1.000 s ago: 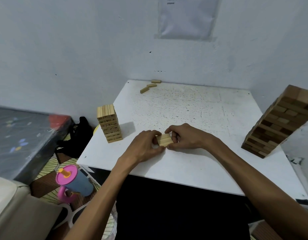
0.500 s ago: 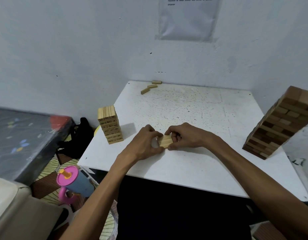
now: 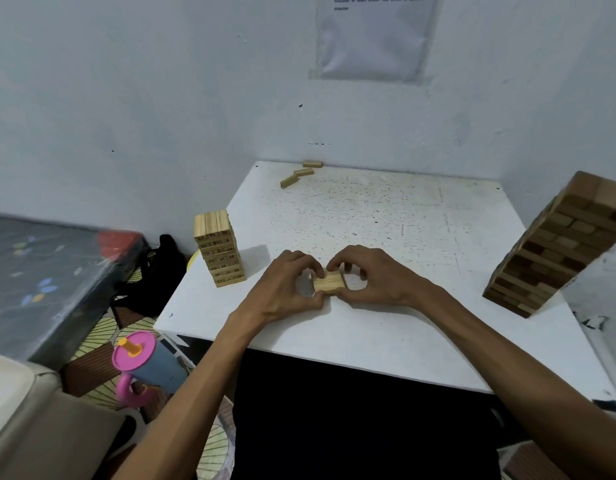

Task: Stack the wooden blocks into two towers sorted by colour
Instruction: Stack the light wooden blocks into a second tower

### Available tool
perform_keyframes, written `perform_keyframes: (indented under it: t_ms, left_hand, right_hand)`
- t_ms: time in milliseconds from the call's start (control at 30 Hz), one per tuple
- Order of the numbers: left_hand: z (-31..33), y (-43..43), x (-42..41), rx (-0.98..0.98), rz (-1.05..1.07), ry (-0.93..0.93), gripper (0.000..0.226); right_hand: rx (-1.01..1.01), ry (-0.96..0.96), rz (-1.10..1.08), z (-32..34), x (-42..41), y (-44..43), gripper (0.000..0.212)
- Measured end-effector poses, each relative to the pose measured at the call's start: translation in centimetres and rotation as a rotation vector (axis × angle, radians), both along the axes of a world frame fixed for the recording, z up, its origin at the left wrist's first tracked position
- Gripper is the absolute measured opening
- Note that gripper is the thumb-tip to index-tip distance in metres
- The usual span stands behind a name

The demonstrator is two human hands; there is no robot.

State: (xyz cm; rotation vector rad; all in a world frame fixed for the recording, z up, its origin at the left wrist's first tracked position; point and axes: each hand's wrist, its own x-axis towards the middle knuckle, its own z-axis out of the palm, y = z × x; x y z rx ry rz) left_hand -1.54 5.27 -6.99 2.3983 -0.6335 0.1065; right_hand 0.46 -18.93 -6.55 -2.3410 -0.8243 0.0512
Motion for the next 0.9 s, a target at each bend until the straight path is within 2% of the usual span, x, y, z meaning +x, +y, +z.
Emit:
perform_keyframes:
  t_ms: [133,367,900]
  left_hand:
    - [0.7,0.2,-0.4,-0.042,0.010,0.009,0.033]
    - [4.2,0.8,-0.5,-0.025,0.002,-0.072,0.030]
    - [12.8,6.4,-0.2,0.040,0.045,-0.224,0.026]
  right_hand:
    - [0.070,-0.027,0.025,0.6,-0.6,-0.2,0.034]
    - [0.174,-0.020,0.033,3.4,-0.5,-0.2,0.033]
    - [0.241,-0.116,0.058,10.9,1.3,5.3,0.027]
